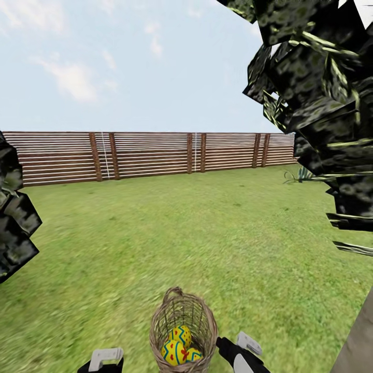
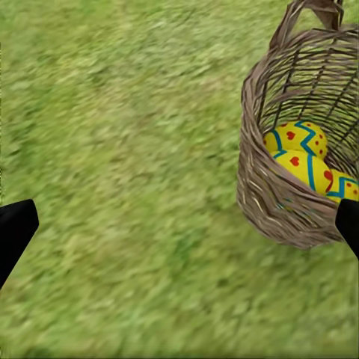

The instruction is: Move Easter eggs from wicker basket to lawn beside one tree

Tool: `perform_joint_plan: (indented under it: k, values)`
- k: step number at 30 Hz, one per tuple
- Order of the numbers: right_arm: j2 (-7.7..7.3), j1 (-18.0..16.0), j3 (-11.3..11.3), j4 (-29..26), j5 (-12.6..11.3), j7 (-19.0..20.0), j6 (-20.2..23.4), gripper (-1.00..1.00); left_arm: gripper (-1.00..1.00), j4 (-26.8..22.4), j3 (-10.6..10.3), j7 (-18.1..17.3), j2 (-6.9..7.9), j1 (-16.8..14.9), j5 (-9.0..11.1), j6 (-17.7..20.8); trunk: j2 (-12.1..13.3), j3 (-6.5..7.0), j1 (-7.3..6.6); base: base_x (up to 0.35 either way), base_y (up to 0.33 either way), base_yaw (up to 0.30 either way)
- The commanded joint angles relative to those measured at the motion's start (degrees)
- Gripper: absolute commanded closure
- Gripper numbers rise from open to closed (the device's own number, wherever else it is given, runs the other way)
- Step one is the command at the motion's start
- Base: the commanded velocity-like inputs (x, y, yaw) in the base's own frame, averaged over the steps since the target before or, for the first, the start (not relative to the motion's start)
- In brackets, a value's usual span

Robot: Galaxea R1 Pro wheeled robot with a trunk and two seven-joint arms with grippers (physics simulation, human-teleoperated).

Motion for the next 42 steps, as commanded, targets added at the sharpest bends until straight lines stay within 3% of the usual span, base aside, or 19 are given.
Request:
perform_joint_plan:
  k: [1,7,11,17,21,25,29,33,35,42]
  values:
    - [-0.04,-0.01,0.37,-0.13,-0.3,-0.47,0.25,-1.0,-1.0,-0.09,-0.05,0.25,0.03,0.0,0.28,0.38,0.38,0.13,-0.22,0.0,0.0,-0.003]
    - [-0.02,-0.01,0.37,-0.13,-0.33,-0.47,0.25,-1.0,-1.0,0.79,0.08,0.18,0.1,-0.11,0.17,1.47,2.79,1.21,-1.54,0.0,0.0,-0.001]
    - [-0.05,-0.01,0.33,-0.13,-0.32,-0.47,0.25,-1.0,-1.0,0.55,-0.07,0.17,0.09,-0.15,0.36,6.31,4.39,1.93,-2.42,0.0,0.0,0.0]
    - [-0.07,-0.01,0.29,-0.13,-0.37,-0.47,0.25,-1.0,-1.0,-4.54,-0.24,0.12,0.23,-0.95,0.54,16.18,6.8,3.01,-3.74,0.0,0.0,0.0]
    - [-0.05,-0.01,0.28,-0.13,-0.36,-0.47,0.25,-1.0,-1.0,-6.61,-0.26,0.09,0.22,-3.68,0.51,22.27,8.4,3.72,-4.62,0.0,0.0,0.0]
    - [-0.04,-0.01,0.31,-0.13,-0.34,-0.47,0.25,-1.0,-1.0,-6.81,-0.34,0.13,0.13,-7.87,-0.06,25.12,10.01,4.44,-5.49,0.0,0.0,0.0]
    - [-0.04,-0.01,0.29,-0.13,-0.31,-0.47,0.25,-1.0,-1.0,-3.91,-0.47,0.24,0.19,-11.76,-0.37,25.8,11.61,5.16,-6.37,0.0,0.0,0.0]
    - [-0.04,-0.01,0.32,-0.13,-0.3,-0.47,0.25,-1.0,-1.0,4.49,-0.49,0.12,0.17,-16.7,-0.25,24.51,13.21,5.88,-7.25,0.0,0.0,0.0]
    - [-0.04,-0.01,0.35,-0.13,-0.3,-0.47,0.25,-1.0,-1.0,9.91,-0.42,0.12,0.07,-19.44,-0.17,21.34,14.02,6.24,-7.69,0.0,0.0,0.0]
    - [-0.04,-0.01,0.3,-0.14,-0.3,-0.47,0.25,-1.0,-1.0,12.79,-0.31,0.39,0.14,-21.35,-0.03,18.29,15.22,6.97,-8.35,0.0,0.0,-0.113]
